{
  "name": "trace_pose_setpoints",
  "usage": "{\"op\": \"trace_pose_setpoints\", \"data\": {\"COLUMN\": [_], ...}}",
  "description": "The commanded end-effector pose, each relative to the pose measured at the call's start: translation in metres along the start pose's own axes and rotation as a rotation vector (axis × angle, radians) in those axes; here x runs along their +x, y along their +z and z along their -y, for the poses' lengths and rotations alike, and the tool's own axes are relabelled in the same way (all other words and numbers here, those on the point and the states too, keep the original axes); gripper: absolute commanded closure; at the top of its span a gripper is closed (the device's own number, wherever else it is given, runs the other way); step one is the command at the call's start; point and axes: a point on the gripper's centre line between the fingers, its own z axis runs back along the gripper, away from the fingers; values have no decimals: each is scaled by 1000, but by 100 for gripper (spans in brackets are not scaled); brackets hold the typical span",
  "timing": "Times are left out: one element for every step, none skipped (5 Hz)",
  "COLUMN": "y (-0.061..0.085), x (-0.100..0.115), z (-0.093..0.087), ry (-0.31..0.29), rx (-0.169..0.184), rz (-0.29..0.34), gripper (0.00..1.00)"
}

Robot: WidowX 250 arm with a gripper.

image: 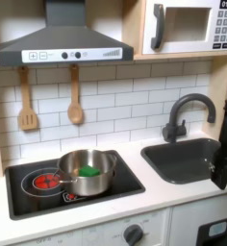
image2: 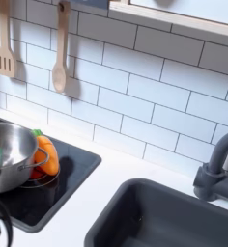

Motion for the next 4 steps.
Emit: {"op": "trace_pose_setpoints", "data": {"y": [0,4,2,4], "x": [0,12,11,34], "z": [0,-3,-2,-5], "ry": [0,42,30,78], "rx": [0,-10,-13,-34], "rz": [-3,20,17,26], "gripper": [0,0,0,0]}}
